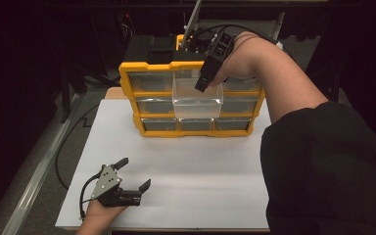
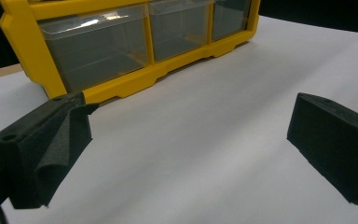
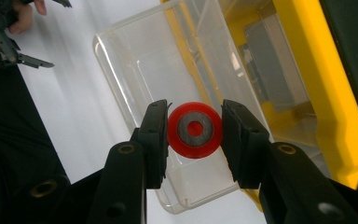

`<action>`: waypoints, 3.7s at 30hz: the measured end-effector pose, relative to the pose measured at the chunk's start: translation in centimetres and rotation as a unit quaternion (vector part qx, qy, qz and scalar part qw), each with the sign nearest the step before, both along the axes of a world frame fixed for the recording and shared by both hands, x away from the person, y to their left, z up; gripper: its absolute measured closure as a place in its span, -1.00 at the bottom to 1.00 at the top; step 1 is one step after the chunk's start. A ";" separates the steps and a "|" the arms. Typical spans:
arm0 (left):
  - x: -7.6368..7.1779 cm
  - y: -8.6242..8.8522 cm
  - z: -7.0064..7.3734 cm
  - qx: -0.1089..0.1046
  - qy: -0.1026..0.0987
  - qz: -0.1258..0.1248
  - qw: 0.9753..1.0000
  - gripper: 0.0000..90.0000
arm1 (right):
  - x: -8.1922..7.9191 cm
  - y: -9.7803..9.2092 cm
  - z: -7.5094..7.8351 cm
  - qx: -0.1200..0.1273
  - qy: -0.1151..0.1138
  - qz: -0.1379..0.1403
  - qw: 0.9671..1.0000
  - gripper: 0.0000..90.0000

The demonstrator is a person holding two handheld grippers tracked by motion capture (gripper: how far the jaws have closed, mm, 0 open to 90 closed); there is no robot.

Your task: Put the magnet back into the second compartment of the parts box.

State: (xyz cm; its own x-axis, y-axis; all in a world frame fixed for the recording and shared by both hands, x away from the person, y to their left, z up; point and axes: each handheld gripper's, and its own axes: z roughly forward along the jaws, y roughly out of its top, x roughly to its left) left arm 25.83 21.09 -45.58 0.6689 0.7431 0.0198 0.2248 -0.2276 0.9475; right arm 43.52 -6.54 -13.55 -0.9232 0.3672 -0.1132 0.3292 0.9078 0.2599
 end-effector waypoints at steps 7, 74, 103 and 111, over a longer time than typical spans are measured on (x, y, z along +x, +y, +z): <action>0.0 0.0 0.0 0.002 0.002 -0.001 1.000 -0.98 | 0.6 0.5 -0.5 -0.007 -0.001 -0.002 1.000 0.43; 0.3 -0.1 -0.1 0.002 0.006 -0.008 1.000 -0.98 | -3.9 -6.1 -1.2 0.004 0.007 -0.033 0.999 -0.47; 0.5 0.1 0.0 -0.009 0.008 -0.001 1.000 -0.98 | -7.0 -13.3 -3.7 0.012 0.022 -0.073 0.997 -0.54; 0.5 0.1 0.0 -0.009 0.007 -0.002 1.000 -0.98 | -7.3 -13.6 -4.1 0.010 0.025 -0.073 0.997 -0.54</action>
